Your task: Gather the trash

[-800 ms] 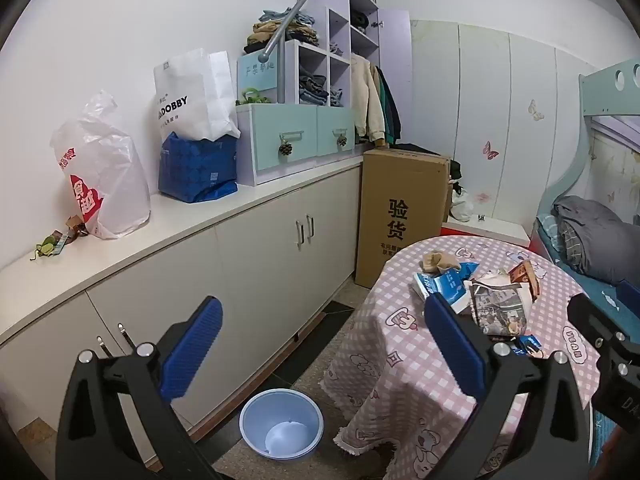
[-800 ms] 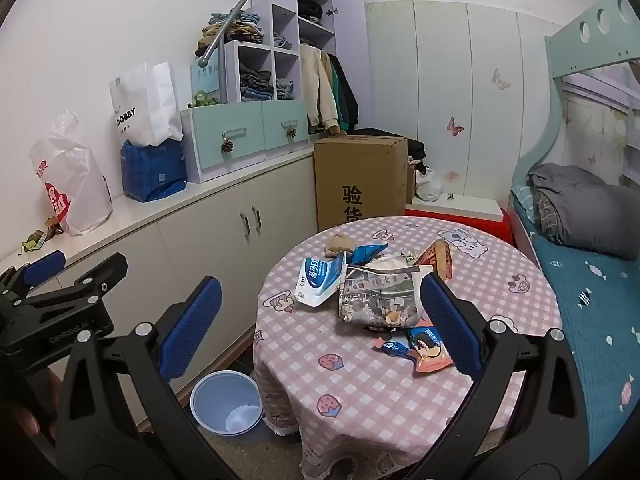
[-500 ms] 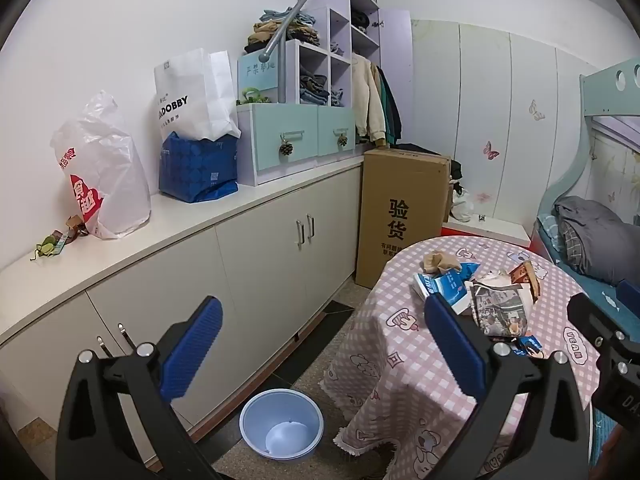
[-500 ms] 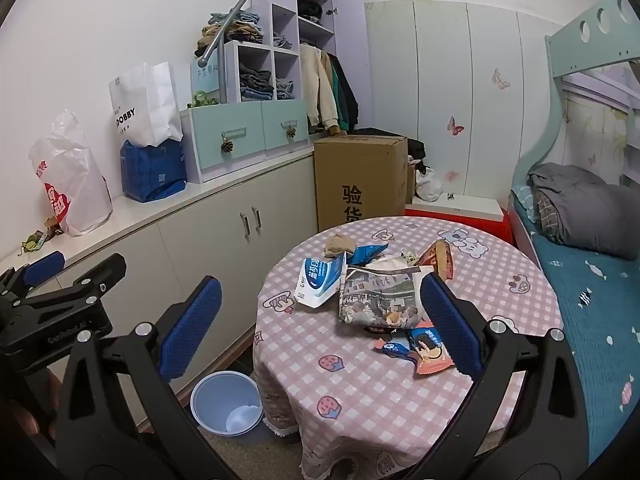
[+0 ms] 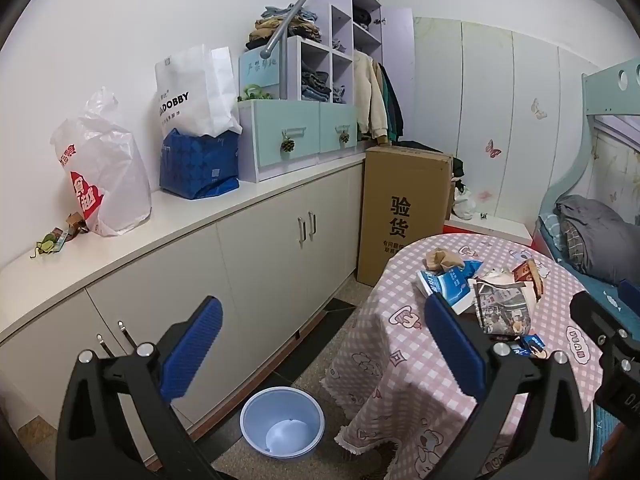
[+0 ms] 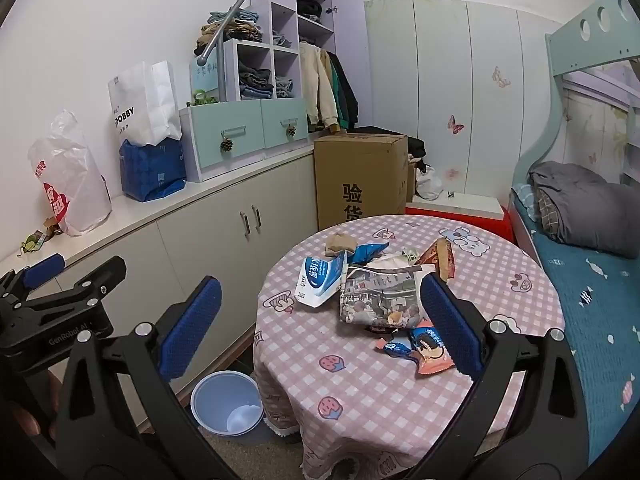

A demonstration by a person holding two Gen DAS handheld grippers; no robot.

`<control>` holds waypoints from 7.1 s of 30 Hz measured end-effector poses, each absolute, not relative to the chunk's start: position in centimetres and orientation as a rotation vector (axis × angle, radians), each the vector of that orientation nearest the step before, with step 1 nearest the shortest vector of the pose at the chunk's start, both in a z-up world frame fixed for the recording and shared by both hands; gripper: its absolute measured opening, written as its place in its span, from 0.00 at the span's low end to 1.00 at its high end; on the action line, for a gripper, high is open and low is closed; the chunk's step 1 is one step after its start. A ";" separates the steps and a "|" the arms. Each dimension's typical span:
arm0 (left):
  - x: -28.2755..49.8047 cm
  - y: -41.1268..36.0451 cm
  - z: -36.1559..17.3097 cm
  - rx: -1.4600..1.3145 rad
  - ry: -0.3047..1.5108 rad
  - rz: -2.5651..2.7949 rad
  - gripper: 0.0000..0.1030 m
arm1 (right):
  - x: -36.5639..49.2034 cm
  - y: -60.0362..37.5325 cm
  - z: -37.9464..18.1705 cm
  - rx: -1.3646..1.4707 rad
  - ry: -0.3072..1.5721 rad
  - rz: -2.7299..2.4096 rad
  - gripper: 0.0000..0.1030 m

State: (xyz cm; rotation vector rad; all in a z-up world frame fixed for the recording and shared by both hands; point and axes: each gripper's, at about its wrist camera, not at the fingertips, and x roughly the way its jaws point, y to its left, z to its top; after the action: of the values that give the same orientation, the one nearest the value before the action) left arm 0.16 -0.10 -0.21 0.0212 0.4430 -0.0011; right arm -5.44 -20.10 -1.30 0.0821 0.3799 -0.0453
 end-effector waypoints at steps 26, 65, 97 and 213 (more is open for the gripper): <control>0.6 0.7 -1.7 0.021 0.455 0.003 0.96 | -5.0 -19.8 -1.7 0.084 0.384 -0.046 0.94; 0.7 0.6 -1.7 0.022 0.459 0.000 0.96 | -4.9 -19.8 -1.7 0.081 0.386 -0.049 0.94; 3.4 -2.5 -3.4 0.013 0.536 -0.040 0.96 | -3.8 -23.1 -5.3 0.136 0.429 -0.088 0.94; 13.8 -18.3 -13.6 -0.225 0.766 -0.630 0.08 | 4.0 -35.5 -15.9 0.217 0.657 -0.208 0.04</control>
State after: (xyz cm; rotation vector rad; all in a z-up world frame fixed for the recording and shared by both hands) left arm 13.77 -18.30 -13.59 -0.2253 0.7658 -0.6303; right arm 4.02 -35.54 -15.91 0.2166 0.6569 -0.2082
